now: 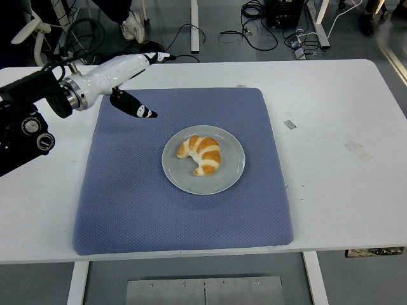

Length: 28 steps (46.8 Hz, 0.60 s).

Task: Place the bread on the table

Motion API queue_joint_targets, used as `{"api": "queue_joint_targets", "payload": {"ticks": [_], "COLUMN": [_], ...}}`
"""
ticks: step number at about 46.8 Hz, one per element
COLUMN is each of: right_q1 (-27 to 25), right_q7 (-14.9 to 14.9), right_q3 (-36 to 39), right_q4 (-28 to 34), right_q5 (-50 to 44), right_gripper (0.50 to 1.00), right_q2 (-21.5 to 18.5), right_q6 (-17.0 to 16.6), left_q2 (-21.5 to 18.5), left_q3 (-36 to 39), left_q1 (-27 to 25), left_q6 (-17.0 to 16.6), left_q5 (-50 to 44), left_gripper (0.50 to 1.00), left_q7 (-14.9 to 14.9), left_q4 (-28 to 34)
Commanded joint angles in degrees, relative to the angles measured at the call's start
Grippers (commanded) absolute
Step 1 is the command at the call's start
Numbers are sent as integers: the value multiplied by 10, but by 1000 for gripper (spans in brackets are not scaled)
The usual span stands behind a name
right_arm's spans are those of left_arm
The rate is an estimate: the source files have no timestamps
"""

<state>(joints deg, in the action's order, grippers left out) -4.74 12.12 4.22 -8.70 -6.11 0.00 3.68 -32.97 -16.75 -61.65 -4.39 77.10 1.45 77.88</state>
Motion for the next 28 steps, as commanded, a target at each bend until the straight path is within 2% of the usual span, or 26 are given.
{"api": "queue_joint_targets", "payload": {"ticks": [1,13,20,28], "right_q1": [0,0,0,0], "right_q7": [0,0,0,0], "right_q3": [0,0,0,0], "right_q4": [0,0,0,0], "right_q5": [0,0,0,0], "right_gripper": [1000,1000,1000,1000], "right_q2": [0,0,0,0], "right_q6": [0,0,0,0], "left_q2": [12,16,34,49], "left_q3": [15,15,17,27], "left_q1": [-6,-3,3,18], "left_q6": [4,4,-3,-36], "left_q5": [7,38,58,96], "left_gripper": [948,937,915,910], "left_q7": [8,33,43,44], "left_q4": [0,36,38,37]}}
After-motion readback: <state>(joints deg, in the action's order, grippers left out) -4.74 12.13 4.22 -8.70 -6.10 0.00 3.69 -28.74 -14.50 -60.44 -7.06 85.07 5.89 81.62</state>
